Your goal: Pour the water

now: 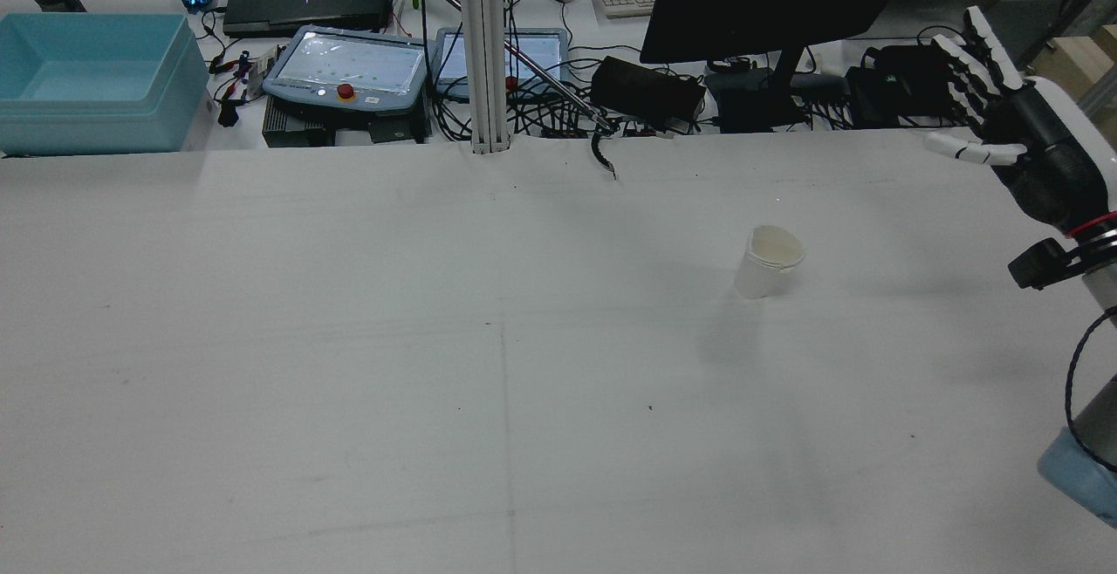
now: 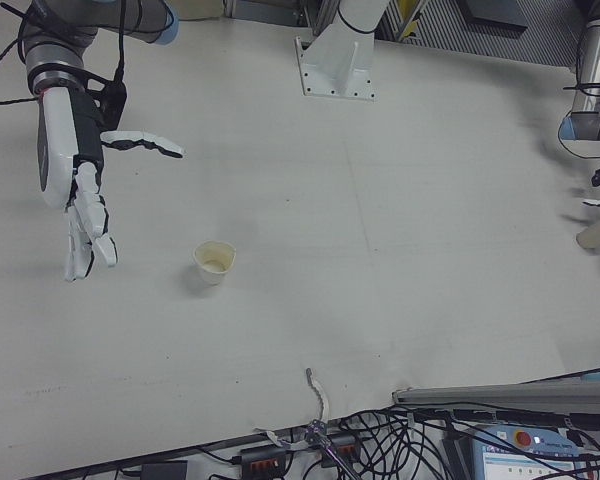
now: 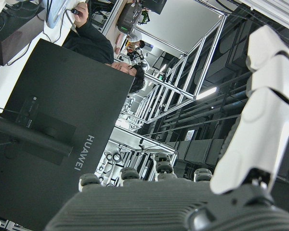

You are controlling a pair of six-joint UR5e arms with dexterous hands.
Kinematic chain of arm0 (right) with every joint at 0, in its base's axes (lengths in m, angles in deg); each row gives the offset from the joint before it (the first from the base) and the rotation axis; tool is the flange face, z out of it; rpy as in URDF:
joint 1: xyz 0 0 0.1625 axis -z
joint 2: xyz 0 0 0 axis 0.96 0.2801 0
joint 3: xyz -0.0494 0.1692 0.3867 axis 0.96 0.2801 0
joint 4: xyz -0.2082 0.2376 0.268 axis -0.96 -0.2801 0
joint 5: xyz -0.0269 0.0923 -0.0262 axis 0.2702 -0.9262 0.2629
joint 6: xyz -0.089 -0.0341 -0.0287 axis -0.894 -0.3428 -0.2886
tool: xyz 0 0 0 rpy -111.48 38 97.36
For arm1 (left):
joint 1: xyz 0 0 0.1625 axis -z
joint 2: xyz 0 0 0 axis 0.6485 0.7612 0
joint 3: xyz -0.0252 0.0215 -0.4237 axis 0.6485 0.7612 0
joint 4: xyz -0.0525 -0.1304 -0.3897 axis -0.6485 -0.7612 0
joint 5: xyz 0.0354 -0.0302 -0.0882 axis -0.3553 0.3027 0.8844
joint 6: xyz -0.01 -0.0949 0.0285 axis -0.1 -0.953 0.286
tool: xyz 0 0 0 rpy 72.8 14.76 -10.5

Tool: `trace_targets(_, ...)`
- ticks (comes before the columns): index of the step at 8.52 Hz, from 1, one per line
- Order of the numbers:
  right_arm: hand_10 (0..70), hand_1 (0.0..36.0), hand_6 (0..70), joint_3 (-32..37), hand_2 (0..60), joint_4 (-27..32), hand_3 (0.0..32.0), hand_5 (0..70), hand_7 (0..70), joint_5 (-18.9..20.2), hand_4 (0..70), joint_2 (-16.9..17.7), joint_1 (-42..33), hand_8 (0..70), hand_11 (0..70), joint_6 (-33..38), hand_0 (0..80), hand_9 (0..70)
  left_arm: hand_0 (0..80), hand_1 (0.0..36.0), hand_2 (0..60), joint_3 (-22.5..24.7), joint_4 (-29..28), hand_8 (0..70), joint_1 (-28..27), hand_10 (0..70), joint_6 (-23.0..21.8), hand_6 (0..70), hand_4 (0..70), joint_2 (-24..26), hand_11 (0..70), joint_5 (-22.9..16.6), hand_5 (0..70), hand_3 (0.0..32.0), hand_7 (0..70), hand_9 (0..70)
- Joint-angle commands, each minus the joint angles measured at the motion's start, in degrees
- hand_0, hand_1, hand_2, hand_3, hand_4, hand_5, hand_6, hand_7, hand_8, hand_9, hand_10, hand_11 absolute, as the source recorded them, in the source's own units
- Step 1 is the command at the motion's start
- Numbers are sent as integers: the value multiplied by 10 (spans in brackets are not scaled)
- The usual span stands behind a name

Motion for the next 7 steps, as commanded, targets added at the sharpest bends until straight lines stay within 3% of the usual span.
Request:
trace_targets(1, 0, 154, 92, 1, 181, 1, 168, 47, 63, 0, 0, -1, -1, 25, 0, 1, 468, 8, 637, 138, 0, -51, -4, 0, 0, 40, -2, 31, 132, 35, 83, -4, 0, 0, 8, 0)
trace_targets(4, 0, 148, 94, 2, 176, 1, 154, 47, 59, 1, 0, 0, -1, 30, 0, 1, 466, 15, 603, 113, 0, -56, -4, 0, 0, 43, -3, 38, 153, 37, 85, -4, 0, 0, 11, 0)
trace_targets(6, 0, 146, 93, 5, 170, 1, 146, 47, 53, 1, 0, 0, 2, 31, 0, 1, 466, 16, 634, 137, 0, -57, -4, 0, 0, 47, -1, 43, 156, 33, 93, -5, 0, 0, 14, 0)
trace_targets(7, 0, 144, 93, 5, 172, 1, 142, 46, 53, 1, 0, 0, 2, 31, 0, 1, 463, 17, 797, 196, 0, -57, -3, 0, 0, 55, -1, 52, 163, 30, 112, -5, 0, 0, 22, 0)
